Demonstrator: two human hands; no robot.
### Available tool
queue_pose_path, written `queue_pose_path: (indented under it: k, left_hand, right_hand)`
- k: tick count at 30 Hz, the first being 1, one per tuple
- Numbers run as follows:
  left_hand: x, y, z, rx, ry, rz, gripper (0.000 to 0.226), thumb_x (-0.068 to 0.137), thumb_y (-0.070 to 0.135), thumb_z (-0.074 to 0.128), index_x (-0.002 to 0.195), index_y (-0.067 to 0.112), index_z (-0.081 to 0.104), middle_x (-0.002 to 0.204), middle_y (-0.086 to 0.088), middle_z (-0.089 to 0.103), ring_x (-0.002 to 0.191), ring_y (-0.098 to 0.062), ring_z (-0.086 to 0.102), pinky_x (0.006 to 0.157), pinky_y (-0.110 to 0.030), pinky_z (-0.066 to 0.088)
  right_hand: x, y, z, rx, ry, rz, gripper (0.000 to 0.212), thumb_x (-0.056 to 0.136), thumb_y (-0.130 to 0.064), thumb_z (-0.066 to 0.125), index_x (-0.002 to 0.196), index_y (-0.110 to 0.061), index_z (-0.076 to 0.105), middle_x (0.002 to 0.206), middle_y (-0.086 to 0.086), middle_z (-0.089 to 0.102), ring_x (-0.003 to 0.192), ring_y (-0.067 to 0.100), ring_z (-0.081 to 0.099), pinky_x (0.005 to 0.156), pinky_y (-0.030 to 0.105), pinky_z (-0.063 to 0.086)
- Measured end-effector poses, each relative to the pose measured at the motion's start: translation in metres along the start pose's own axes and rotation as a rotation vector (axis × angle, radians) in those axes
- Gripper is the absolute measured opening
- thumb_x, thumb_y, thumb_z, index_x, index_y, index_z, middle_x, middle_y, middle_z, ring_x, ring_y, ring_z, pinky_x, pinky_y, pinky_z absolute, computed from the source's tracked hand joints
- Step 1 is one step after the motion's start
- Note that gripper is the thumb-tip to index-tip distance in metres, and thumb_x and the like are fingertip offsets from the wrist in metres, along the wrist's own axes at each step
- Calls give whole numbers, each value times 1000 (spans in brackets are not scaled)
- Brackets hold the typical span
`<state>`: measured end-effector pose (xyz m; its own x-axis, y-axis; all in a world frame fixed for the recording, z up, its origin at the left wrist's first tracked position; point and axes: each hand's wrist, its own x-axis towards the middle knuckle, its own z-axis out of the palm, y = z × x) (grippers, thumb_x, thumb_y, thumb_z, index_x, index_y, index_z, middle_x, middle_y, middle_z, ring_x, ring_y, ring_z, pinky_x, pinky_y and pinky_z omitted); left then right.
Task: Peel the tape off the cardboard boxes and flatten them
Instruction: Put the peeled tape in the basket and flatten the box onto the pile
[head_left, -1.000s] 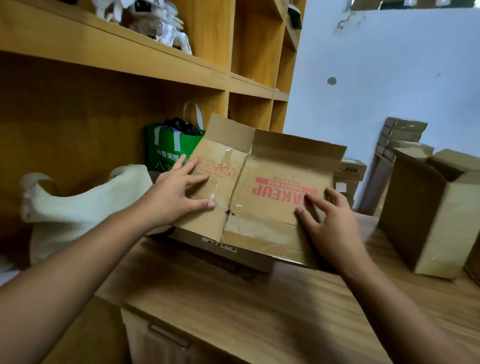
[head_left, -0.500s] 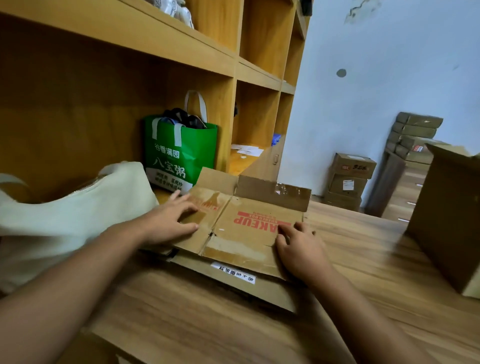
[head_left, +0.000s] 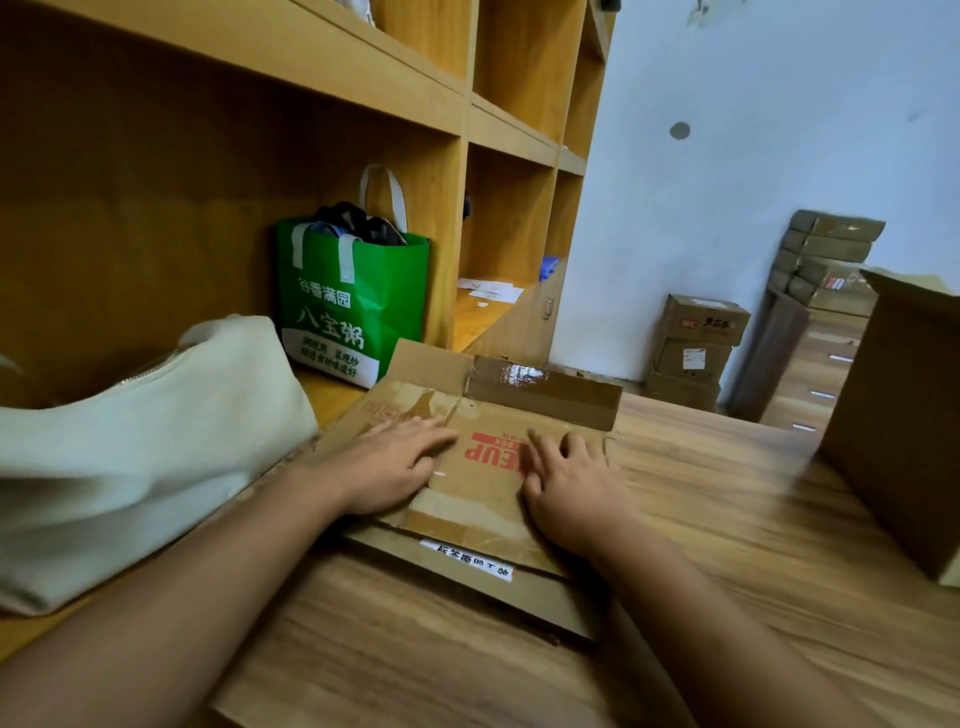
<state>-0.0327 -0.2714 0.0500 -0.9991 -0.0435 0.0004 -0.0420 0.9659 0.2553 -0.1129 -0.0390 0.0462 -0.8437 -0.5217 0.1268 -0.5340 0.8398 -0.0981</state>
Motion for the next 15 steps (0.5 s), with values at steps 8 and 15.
queue_pose_path:
  k: [8,15]
  left_hand:
    - [3,-3,18,110,14,8,59,102,60,12,157,42,-1,164,21,-1,149,2,-2,123,-33,-4]
    - [0,0,14,66,3,-63,68,97,70,20,152,51,-14,162,19,-3,153,-14,3,123,-41,4]
  right_hand:
    - [8,7,21,64,-127,-31,59,105,-48,15,162,-36,7,171,1,-1,157,24,-4,126,47,-4]
    - [8,7,15,55,-170,-27,60,105,-50,12,162,-35,1,170,0,-6,157,23,-8,126,48,-6]
